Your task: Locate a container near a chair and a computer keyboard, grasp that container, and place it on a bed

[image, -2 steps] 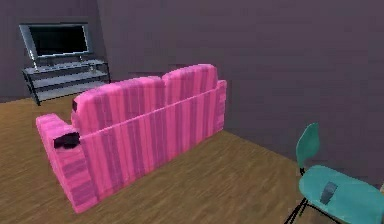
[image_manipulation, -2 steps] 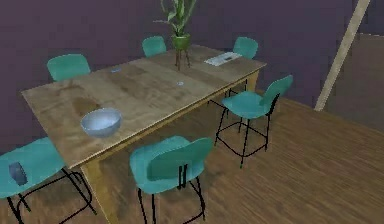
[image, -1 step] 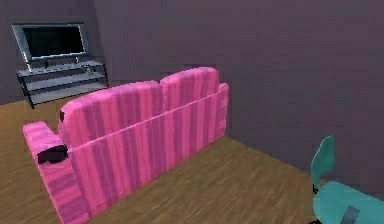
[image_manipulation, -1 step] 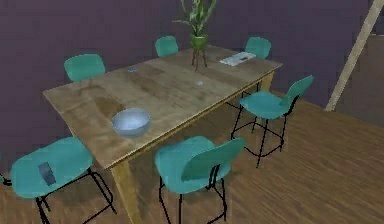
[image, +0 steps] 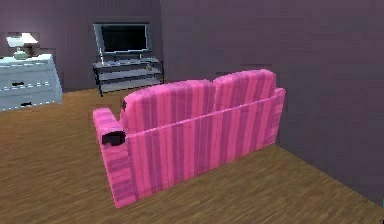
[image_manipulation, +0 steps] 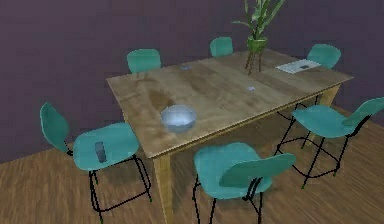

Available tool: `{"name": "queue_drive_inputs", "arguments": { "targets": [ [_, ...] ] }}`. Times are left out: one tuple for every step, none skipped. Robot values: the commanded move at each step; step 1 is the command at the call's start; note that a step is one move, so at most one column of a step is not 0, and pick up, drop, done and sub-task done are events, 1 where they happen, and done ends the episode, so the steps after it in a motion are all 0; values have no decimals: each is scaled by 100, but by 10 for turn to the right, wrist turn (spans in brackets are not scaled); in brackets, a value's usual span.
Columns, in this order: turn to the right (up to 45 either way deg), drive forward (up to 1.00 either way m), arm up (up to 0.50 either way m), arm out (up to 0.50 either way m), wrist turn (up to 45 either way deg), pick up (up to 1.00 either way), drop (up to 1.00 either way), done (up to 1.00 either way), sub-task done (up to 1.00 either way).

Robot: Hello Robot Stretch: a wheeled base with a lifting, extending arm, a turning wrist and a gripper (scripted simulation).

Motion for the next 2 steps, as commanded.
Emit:
{"name": "queue_drive_inputs", "arguments": {
  "targets": [
    [0, 0, 50, 0, 0, 0, 0, 0, 0],
    [0, 0, 38, 0, 0, 0, 0, 0, 0]
  ]
}}
